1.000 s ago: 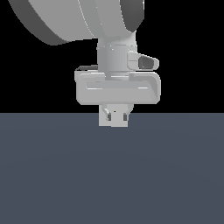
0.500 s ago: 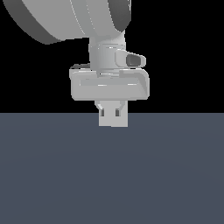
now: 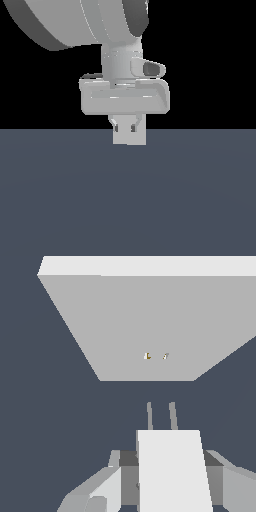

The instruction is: Plug the charger into the wall socket.

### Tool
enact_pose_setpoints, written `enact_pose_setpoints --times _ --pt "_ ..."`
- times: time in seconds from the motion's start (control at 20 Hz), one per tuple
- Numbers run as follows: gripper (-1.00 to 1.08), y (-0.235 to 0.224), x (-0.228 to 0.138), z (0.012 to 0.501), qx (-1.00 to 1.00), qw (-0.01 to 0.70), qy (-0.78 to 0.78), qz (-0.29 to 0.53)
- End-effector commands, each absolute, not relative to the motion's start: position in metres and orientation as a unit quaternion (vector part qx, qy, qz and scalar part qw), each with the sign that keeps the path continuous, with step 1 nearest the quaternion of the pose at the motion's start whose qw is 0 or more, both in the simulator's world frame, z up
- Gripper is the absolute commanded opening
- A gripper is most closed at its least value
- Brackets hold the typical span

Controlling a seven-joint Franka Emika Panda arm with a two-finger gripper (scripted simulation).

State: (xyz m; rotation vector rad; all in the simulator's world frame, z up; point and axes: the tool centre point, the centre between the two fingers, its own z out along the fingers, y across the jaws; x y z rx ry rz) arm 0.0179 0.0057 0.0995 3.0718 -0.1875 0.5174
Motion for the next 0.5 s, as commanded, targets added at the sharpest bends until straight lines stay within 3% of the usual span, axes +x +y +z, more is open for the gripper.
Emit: enact_pose_setpoints --times 0.0,0.45 --pt "-1.00 0.005 0.021 0.100 0.984 0.010 -0.060 0.166" --pt "-1.00 0.002 0.051 0.100 0.984 0.010 -0.061 0.166"
